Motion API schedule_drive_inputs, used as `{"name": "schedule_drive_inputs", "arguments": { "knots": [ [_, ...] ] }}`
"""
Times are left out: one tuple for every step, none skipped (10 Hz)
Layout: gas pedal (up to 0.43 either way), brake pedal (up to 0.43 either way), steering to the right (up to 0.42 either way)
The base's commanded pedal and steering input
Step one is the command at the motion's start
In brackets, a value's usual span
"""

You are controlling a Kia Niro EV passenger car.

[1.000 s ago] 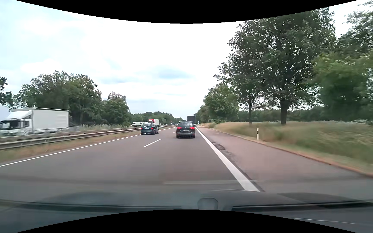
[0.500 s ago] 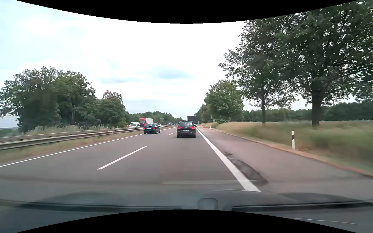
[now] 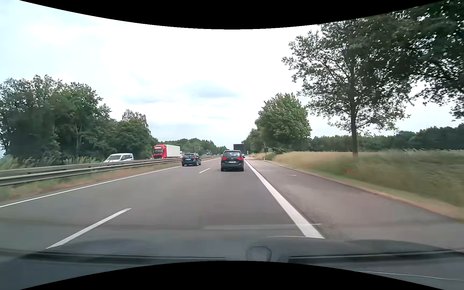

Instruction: Follow the waypoints while adhering to traffic rules and regulations

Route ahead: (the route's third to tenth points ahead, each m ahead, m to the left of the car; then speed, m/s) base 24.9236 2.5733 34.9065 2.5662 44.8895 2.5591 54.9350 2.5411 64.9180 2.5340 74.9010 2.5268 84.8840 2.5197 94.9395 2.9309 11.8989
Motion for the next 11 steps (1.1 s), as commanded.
{"name": "schedule_drive_inputs", "arguments": {
  "knots": [
    [0.15,0.0,-0.003],
    [0.15,0.0,-0.002],
    [0.15,0.0,-0.002],
    [0.15,0.0,-0.002],
    [0.138,0.0,-0.002],
    [0.138,0.0,-0.002],
    [0.138,0.0,-0.003],
    [0.138,0.0,-0.002],
    [0.13,0.0,-0.002],
    [0.13,0.0,-0.002],
    [0.13,0.0,-0.003]
  ]
}}
